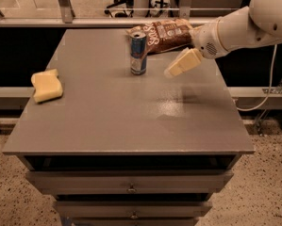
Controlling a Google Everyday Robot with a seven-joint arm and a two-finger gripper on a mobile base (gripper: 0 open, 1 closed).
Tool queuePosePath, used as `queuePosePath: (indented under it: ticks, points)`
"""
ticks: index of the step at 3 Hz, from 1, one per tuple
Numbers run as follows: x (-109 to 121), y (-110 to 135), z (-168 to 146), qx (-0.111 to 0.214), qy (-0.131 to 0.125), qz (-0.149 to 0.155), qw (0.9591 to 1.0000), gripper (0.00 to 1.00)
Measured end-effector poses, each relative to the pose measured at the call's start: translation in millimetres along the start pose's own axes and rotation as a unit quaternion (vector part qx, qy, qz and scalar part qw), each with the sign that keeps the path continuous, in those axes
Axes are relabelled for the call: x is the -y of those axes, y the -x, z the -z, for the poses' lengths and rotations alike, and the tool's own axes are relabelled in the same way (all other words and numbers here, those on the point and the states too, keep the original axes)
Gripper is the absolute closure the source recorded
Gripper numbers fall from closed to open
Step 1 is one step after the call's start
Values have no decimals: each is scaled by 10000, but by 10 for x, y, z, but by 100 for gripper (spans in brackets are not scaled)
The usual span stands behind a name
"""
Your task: Knock redbull can over
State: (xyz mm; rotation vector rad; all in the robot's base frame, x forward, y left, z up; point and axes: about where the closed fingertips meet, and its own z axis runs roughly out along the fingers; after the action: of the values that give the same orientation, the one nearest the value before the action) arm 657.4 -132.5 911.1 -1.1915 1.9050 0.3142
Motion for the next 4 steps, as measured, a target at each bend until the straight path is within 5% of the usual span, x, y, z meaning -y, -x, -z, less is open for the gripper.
queuePosePath:
  ticks: [1,2,4]
  points:
    - [121,107,-258,647,152,-193,9976,0]
    - [36,346,-503,1269,555,-299,9899,0]
    - [-486,821,-1021,2139,1581,-328,9634,0]
